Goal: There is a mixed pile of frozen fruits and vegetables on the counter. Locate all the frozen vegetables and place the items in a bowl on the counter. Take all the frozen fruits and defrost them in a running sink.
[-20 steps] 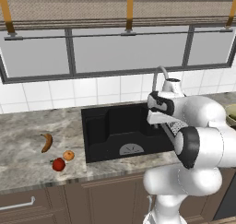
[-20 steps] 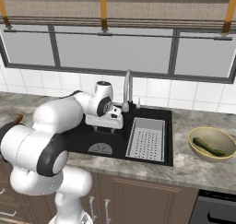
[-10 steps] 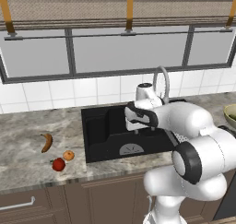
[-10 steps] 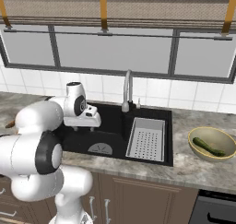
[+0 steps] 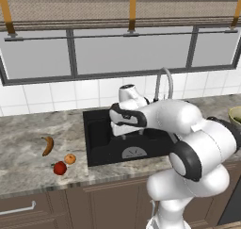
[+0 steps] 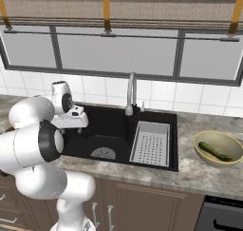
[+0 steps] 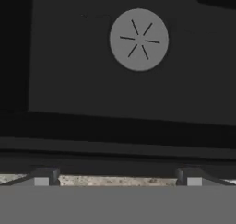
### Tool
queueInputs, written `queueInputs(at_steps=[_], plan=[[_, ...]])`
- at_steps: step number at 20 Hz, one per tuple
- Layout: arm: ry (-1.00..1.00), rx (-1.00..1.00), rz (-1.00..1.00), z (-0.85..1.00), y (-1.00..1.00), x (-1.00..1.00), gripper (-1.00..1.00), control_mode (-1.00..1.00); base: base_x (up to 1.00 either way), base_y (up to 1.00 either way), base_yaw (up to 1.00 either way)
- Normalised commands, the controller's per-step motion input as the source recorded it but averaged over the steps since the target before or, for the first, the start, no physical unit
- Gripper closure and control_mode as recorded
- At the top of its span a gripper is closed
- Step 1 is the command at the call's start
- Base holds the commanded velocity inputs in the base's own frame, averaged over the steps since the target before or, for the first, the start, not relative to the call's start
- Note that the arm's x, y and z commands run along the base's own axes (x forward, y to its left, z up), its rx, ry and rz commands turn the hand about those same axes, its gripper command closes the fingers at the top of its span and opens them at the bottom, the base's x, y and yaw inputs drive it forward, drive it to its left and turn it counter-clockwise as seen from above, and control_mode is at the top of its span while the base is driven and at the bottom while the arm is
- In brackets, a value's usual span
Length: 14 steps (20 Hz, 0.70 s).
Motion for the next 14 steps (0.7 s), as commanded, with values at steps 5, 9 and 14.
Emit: queueInputs(at_steps=[5,9,14], plan=[[0.12,-0.04,0.01,0.38,0.52,-0.10,-1.00,-1.00,0.00,0.00,0.00],[0.08,-0.02,0.01,0.09,0.46,-0.34,-1.00,-1.00,0.00,0.00,0.00],[0.01,-0.03,0.01,0.00,0.43,-0.58,-1.00,-1.00,0.00,0.00,0.00]])
